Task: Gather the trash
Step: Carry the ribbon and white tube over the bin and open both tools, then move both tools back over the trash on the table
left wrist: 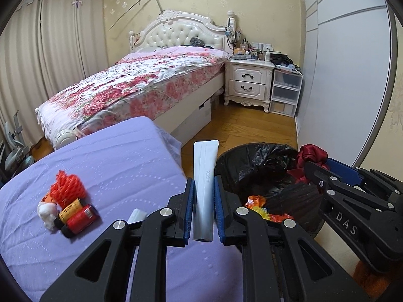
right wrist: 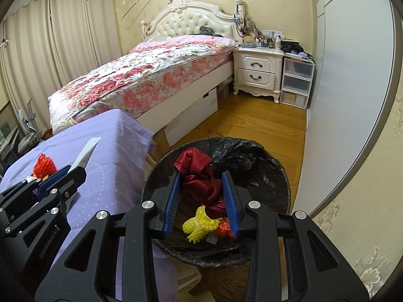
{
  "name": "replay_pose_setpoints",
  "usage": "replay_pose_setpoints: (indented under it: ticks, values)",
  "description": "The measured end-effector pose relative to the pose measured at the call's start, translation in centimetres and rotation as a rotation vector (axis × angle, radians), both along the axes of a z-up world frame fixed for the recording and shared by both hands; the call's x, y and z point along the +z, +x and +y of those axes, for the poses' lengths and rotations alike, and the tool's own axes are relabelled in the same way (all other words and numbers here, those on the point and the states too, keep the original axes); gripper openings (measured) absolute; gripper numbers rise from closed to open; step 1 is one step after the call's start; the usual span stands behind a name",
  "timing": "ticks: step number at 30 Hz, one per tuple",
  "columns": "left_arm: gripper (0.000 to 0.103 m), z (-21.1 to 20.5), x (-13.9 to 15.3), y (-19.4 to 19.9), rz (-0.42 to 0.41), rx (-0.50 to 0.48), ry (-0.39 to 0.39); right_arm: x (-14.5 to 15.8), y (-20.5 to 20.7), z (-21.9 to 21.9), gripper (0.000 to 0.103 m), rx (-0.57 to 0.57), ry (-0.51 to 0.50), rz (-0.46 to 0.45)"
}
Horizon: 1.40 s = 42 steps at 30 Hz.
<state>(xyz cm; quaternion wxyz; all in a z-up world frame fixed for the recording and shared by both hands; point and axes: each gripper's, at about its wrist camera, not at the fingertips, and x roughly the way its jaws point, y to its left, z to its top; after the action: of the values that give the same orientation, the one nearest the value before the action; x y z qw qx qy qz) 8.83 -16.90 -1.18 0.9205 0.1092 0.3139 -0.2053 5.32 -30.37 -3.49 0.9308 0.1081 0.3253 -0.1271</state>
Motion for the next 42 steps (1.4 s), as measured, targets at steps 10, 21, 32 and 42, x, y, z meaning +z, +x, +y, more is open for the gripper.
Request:
replay_pose_setpoints:
  ticks: [10, 21, 32, 42]
  values:
    - [0.017, -2.9, -1.8, 1.7, 0.013, -0.002, 0.055, -1.1, 1.0, -1.7, 0.033, -0.038, 0.024, 0.014]
    - [0.017, -4.6, -2.7, 2.7, 0.015, -0.010, 0.091, -1.8, 1.5, -3.2, 0.033, -0.076, 0.045, 0.021]
    - [0.052, -4.9, -3.0, 2.9, 0.001, -0.017, 0.117, -2.3, 1.8, -3.9, 0.044, -0.106, 0.048, 0.022]
    - [0.069, -3.4, -2.1, 2.0, -0.032, 0.006, 0.112, -2.3, 1.5, -4.1, 0.044, -0.106, 0.053, 0.022]
